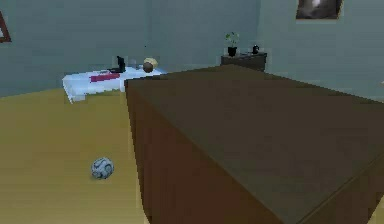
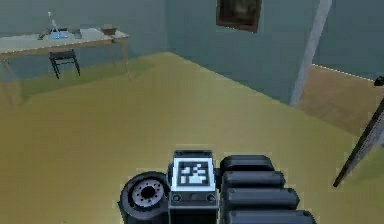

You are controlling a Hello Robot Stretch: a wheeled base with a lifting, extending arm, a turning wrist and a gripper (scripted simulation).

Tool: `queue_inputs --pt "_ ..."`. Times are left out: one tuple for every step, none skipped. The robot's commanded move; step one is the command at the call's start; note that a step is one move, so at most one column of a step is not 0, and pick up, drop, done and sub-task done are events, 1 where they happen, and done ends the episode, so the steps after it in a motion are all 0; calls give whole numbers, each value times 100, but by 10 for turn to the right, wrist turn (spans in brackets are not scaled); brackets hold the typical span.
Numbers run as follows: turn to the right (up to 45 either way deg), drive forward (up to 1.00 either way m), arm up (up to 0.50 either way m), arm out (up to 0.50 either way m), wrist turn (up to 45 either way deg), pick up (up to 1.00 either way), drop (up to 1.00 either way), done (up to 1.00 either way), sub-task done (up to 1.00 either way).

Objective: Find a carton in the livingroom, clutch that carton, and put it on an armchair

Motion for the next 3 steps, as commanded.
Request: queue_inputs --pt "450 0 0 0 0 0 0 0 0" --pt "180 0 0 0 0 0 0 0 0" --pt "30 0 0 0 0 0 0 0 0"
